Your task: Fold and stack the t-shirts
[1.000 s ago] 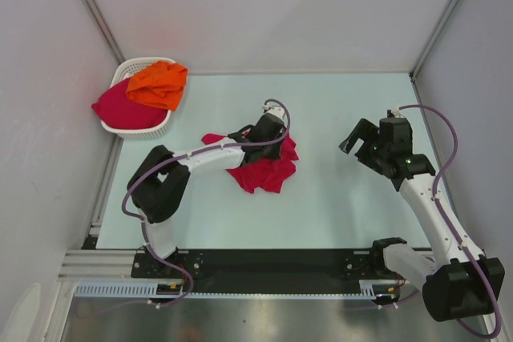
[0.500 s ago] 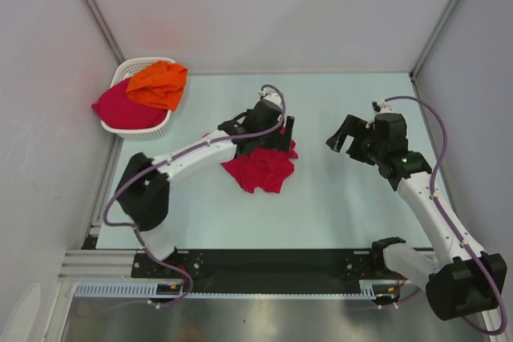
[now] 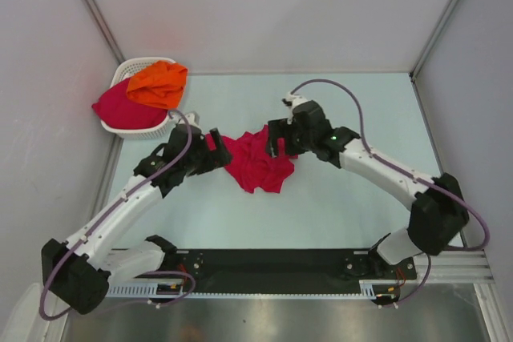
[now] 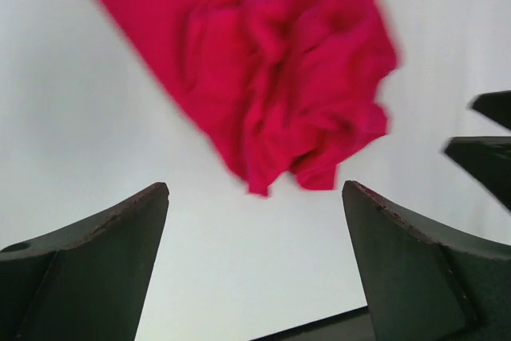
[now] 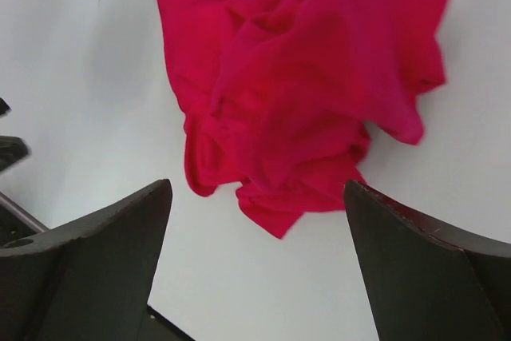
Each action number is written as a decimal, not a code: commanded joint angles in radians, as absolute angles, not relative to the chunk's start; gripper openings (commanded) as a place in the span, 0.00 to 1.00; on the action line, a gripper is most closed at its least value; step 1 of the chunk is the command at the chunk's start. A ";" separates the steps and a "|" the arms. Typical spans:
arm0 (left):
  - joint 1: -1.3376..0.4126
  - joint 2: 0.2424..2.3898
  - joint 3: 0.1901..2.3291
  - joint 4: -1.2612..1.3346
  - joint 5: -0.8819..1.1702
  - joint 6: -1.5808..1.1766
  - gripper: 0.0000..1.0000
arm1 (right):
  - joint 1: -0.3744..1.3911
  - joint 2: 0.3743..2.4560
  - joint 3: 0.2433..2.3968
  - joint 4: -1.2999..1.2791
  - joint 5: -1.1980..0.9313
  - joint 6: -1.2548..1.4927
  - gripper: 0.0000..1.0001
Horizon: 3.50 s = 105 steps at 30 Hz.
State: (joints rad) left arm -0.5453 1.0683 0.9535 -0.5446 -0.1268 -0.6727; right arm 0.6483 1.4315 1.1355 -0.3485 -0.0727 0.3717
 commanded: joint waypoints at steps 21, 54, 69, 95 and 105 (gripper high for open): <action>-0.285 0.866 0.658 -0.552 0.031 -0.732 0.89 | 0.858 2.163 1.815 -0.772 0.486 0.350 0.55; -0.443 1.568 1.109 -0.402 -0.150 -0.626 0.86 | 0.452 1.304 1.127 -0.883 0.129 0.443 0.78; -0.327 1.556 1.097 -0.377 -0.123 -0.641 0.84 | 0.672 1.997 1.784 -0.661 0.305 0.425 0.82; -0.310 1.500 1.048 -0.411 -0.078 -0.574 0.84 | 0.684 2.371 1.976 -0.701 0.387 0.413 0.38; -0.307 1.551 1.045 -0.377 -0.069 -0.594 0.84 | 0.640 2.341 1.905 -0.670 0.409 0.373 0.00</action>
State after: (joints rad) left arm -0.3141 1.5230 1.0096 -0.4080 -0.0750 -0.5964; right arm 0.6666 2.3528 1.9392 -0.6739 0.3626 0.3962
